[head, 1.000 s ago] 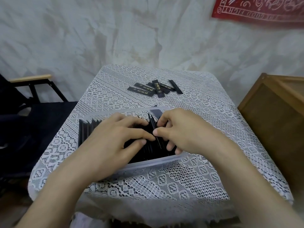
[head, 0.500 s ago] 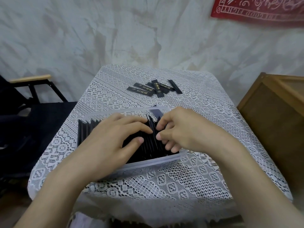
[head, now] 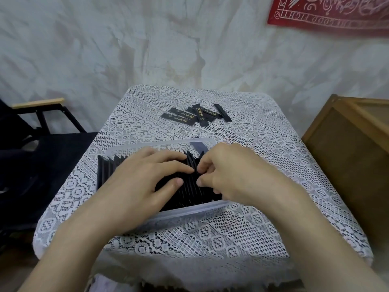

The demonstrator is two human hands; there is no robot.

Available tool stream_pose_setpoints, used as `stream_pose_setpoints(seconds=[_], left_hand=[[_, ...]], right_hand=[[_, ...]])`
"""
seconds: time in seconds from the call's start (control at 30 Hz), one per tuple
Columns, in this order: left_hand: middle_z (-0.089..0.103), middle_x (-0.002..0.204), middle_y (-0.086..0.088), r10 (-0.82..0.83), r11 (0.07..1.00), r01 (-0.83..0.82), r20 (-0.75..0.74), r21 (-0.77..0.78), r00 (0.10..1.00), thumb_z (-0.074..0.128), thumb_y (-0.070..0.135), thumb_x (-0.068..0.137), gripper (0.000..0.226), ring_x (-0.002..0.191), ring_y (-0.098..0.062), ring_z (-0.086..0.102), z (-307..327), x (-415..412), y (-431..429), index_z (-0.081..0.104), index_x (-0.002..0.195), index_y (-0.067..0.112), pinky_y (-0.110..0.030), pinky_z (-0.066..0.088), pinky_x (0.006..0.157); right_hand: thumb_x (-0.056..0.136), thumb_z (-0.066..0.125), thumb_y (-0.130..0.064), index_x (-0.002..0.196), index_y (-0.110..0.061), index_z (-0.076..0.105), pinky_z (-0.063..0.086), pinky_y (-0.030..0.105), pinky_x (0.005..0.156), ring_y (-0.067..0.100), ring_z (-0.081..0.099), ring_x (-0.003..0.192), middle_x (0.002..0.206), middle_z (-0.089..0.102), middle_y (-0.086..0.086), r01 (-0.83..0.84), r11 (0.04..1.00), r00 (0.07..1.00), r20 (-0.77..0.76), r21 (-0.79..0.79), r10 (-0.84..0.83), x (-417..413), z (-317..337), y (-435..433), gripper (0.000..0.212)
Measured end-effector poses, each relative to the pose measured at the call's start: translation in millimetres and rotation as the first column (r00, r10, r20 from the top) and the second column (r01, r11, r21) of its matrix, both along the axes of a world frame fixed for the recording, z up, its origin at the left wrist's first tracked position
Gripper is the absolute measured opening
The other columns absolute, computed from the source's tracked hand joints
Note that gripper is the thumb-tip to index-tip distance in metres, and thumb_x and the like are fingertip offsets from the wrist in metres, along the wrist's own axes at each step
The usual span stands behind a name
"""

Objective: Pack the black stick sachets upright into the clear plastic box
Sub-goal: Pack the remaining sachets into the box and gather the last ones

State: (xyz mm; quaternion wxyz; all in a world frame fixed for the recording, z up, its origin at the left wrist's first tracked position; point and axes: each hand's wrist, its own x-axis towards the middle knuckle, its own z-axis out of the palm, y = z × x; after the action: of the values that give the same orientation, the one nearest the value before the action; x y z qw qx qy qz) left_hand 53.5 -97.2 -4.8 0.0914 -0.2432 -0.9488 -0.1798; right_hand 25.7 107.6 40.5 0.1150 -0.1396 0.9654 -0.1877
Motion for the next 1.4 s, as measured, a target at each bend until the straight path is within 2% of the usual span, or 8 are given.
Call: stream_pose_setpoints(seconds=[0.13,0.3,0.53,0.63,0.83,1.07,1.3,1.4], left_hand=[[0.044,0.137,0.037,0.008,1.000,-0.008,-0.006,-0.010,1.000,0.033,0.058,0.095,0.040,0.113,0.002,0.040,0.1,0.3,0.8,0.056,0.128,0.052,-0.023,0.034,0.094],[0.045,0.135,0.037,0.013,1.000,-0.013,-0.006,-0.007,1.000,0.033,0.058,0.095,0.040,0.110,0.003,0.038,0.2,1.3,1.2,0.058,0.124,0.053,-0.018,0.031,0.090],[0.046,0.134,0.036,0.034,0.999,-0.035,-0.009,-0.040,0.999,0.034,0.059,0.095,0.039,0.109,0.001,0.040,2.2,0.9,4.0,0.055,0.128,0.053,-0.022,0.034,0.090],[0.046,0.132,0.034,0.041,0.997,-0.042,-0.018,-0.071,0.999,0.030,0.062,0.097,0.046,0.109,-0.002,0.042,4.6,1.2,9.3,0.047,0.138,0.053,-0.027,0.038,0.092],[0.045,0.136,0.027,0.046,0.993,-0.050,-0.043,-0.111,0.998,0.028,0.059,0.100,0.046,0.108,-0.008,0.042,3.7,4.0,12.5,0.056,0.135,0.050,-0.031,0.038,0.093],[0.042,0.143,0.039,0.020,0.993,-0.024,-0.038,-0.114,0.999,0.028,0.052,0.100,0.045,0.103,-0.006,0.040,1.8,1.0,13.2,0.055,0.136,0.049,-0.028,0.036,0.090],[0.044,0.140,0.040,0.020,0.991,-0.021,-0.010,-0.133,1.000,0.023,0.053,0.099,0.047,0.103,-0.005,0.038,2.5,0.5,14.5,0.055,0.133,0.053,-0.031,0.039,0.093],[0.044,0.138,0.042,0.027,0.992,-0.026,0.006,-0.122,1.000,0.020,0.056,0.098,0.048,0.103,-0.004,0.036,1.6,0.6,13.8,0.055,0.131,0.054,-0.030,0.036,0.092]], right_hand=[[0.091,0.074,-0.028,0.102,-0.025,0.074,0.057,0.028,0.065,0.016,0.071,0.064,0.080,0.074,0.001,0.042,0.990,0.993,0.114,-0.132,-0.027,-2.1,2.3,6.2,0.011],[0.093,0.070,-0.035,0.103,-0.025,0.076,0.054,0.033,0.085,0.025,0.068,0.095,0.093,0.075,0.001,0.003,0.998,0.998,-0.067,0.062,0.001,-3.0,-2.6,4.4,0.016],[0.095,0.068,-0.030,0.104,-0.030,0.077,0.046,0.025,0.073,0.007,0.065,0.084,0.078,0.076,-0.010,-0.081,0.997,0.997,0.012,0.018,0.081,-9.7,-0.7,13.2,0.013],[0.095,0.068,-0.031,0.106,-0.033,0.077,0.037,0.019,0.061,-0.005,0.058,0.066,0.074,0.075,-0.013,-0.112,0.994,0.993,0.039,-0.016,0.113,-12.2,-1.0,17.0,0.015],[0.095,0.068,-0.033,0.110,-0.035,0.077,0.037,0.017,0.060,-0.007,0.057,0.057,0.069,0.074,-0.014,-0.156,0.985,0.985,0.061,-0.069,0.160,-16.9,-3.5,21.5,0.018],[0.100,0.064,-0.019,0.121,-0.021,0.075,0.034,0.006,0.044,-0.012,0.050,0.042,0.037,0.047,-0.027,-0.172,0.968,0.964,0.172,-0.181,0.203,-18.9,1.3,33.5,0.025],[0.100,0.063,-0.022,0.113,-0.025,0.078,0.032,0.016,0.044,0.004,0.039,0.042,0.054,0.062,-0.005,-0.188,0.937,0.945,0.207,-0.293,0.254,-21.2,0.9,39.7,0.020],[0.100,0.062,-0.020,0.103,-0.021,0.079,0.034,0.019,0.042,0.009,0.042,0.046,0.063,0.066,-0.001,-0.084,0.898,0.978,0.139,-0.432,0.158,-24.7,10.9,51.3,0.018]])
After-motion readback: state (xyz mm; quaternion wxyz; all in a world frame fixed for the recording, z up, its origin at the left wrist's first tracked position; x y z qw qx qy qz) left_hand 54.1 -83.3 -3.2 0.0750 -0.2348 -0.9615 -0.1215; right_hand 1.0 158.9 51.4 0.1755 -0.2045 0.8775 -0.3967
